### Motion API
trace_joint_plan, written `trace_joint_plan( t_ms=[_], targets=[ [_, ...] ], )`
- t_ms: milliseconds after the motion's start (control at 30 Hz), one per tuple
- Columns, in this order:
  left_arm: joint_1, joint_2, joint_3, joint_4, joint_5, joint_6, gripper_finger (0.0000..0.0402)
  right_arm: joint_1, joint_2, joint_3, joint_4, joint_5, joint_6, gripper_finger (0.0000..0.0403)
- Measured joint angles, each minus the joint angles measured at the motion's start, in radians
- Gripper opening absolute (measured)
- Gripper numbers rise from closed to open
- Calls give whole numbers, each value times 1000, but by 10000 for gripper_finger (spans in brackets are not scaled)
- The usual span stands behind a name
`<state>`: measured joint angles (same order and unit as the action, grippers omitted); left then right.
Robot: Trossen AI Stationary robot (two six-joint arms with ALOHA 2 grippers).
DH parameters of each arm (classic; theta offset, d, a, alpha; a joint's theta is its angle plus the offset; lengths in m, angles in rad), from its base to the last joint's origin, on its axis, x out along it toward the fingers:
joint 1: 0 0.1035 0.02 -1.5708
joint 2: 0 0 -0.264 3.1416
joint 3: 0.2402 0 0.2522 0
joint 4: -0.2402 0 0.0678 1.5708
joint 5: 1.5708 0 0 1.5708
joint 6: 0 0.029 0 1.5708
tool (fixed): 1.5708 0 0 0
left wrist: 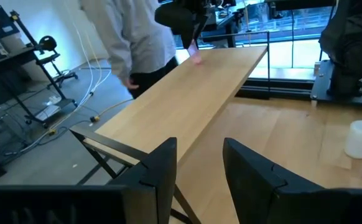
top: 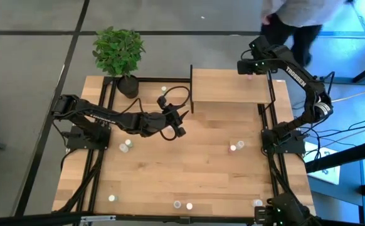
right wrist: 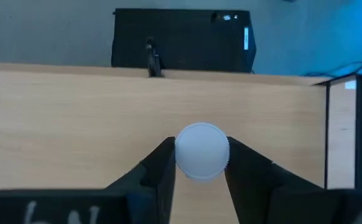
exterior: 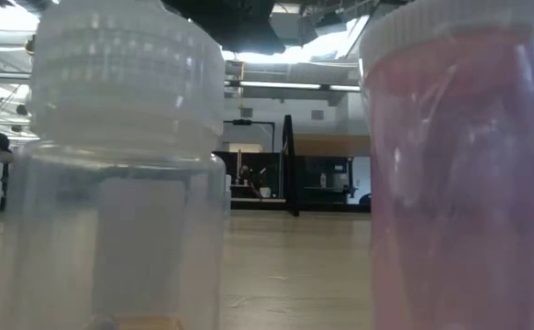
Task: Pick and place medicine bottles onto shelf by color
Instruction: Put the top left pink pill bottle on the shelf
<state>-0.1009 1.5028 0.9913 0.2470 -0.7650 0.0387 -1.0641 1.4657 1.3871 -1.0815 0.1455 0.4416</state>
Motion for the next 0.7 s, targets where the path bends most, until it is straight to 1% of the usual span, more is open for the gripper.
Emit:
trace_joint_plan(
  t_ms=[133,700],
  targets=[
    [0,0,0,0,0,0,124,0,-12,-17,15,4,24,124],
    [0,0,0,0,0,0,124,0,-13,-18,33,19,27,125]
  ],
)
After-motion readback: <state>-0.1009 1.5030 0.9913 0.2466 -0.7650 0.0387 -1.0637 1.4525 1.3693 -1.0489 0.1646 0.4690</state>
